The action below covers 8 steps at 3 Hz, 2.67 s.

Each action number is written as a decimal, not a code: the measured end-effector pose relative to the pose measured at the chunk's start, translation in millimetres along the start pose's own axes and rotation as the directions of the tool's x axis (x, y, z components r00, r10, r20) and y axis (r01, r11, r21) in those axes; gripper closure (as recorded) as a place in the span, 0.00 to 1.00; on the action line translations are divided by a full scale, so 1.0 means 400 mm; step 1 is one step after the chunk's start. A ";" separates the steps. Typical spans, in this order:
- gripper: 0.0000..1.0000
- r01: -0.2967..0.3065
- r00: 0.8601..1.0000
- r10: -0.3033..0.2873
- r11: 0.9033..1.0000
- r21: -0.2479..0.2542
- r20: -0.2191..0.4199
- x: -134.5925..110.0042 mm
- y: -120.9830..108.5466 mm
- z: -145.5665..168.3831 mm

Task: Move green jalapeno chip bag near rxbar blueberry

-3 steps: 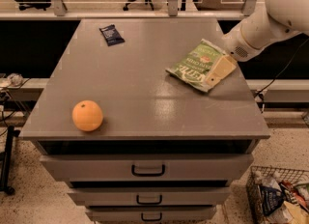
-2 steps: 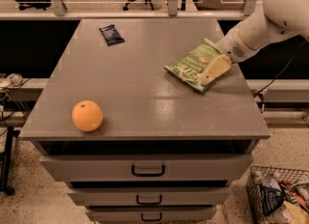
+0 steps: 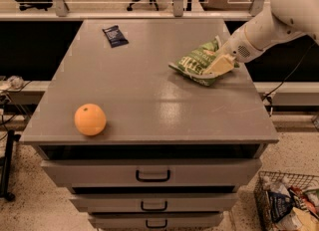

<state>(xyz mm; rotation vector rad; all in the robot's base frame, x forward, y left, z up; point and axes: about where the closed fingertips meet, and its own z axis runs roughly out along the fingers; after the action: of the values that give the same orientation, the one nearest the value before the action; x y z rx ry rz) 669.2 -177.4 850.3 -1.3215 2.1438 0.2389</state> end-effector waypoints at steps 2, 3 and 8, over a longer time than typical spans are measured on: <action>1.00 0.030 0.998 -0.035 0.994 0.101 0.050 -0.066 -0.019 -0.143; 1.00 0.033 0.998 -0.038 0.994 0.103 0.049 -0.066 -0.017 -0.142; 1.00 0.154 0.929 -0.203 0.972 0.175 0.310 -0.367 -0.210 0.095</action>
Offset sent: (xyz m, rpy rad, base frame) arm -0.0141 -0.0242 0.1097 -0.0076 -0.2119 -0.0594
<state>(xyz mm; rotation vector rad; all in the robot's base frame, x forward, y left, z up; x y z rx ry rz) 803.9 -91.3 917.2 -1.2823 1.7196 0.2035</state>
